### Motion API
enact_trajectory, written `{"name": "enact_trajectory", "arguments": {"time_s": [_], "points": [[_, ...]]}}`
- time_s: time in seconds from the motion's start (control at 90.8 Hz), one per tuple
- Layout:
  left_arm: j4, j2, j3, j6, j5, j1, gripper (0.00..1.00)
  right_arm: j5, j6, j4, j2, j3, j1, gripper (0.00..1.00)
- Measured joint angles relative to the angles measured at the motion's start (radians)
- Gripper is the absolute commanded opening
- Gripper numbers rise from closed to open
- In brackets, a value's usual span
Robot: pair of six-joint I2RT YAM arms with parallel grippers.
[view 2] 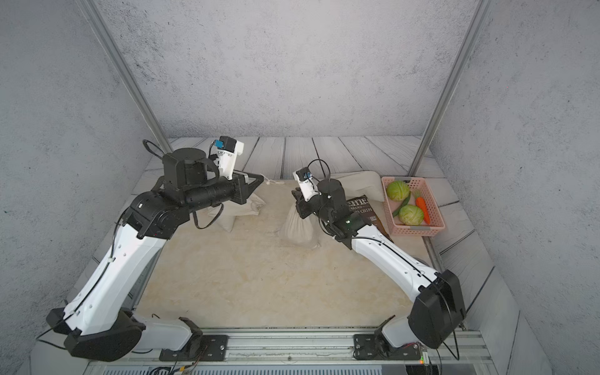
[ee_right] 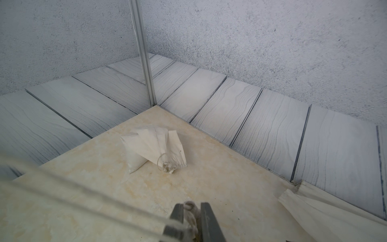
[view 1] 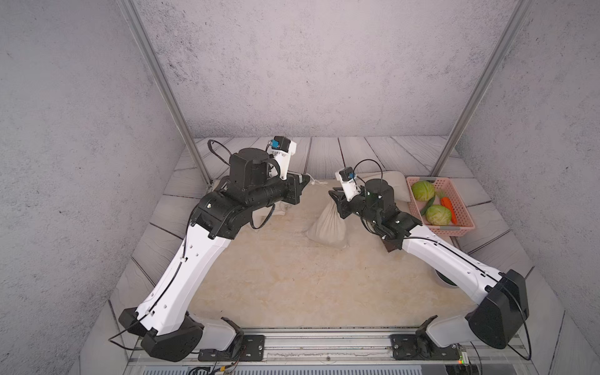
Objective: Close the soil bag
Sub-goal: Place the soil bag at the center of the board.
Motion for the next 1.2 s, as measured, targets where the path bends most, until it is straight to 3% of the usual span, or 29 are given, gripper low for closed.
{"name": "enact_trajectory", "arguments": {"time_s": [0.198, 0.352, 0.561, 0.694, 0.793, 0.925, 1.101, 1.2], "points": [[0.081, -0.008, -0.061, 0.015, 0.024, 0.002, 0.00, 0.032, -0.005, -0.093, 0.003, 0.095, -0.030, 0.07], [0.241, -0.049, -0.311, 0.002, 0.030, 0.002, 0.00, 0.076, 0.023, -0.229, 0.002, 0.090, -0.067, 0.06], [0.433, -0.057, -0.650, -0.100, 0.066, -0.010, 0.01, 0.037, 0.142, -0.317, 0.000, -0.106, -0.098, 0.07], [0.469, -0.031, -0.753, -0.151, 0.066, -0.029, 0.25, 0.012, 0.229, -0.328, 0.009, -0.254, -0.102, 0.07], [0.472, -0.030, -0.800, -0.174, -0.003, -0.009, 0.53, 0.049, 0.285, -0.364, 0.043, -0.344, -0.153, 0.11], [0.467, -0.030, -0.818, -0.198, -0.106, 0.032, 0.76, 0.082, 0.331, -0.399, 0.066, -0.426, -0.178, 0.18], [0.426, 0.021, -0.764, -0.193, -0.237, 0.155, 0.87, 0.091, 0.347, -0.435, 0.001, -0.432, -0.173, 0.37], [0.399, 0.129, -0.673, -0.182, -0.298, 0.219, 0.92, 0.096, 0.348, -0.459, -0.097, -0.430, -0.173, 0.57]]}}
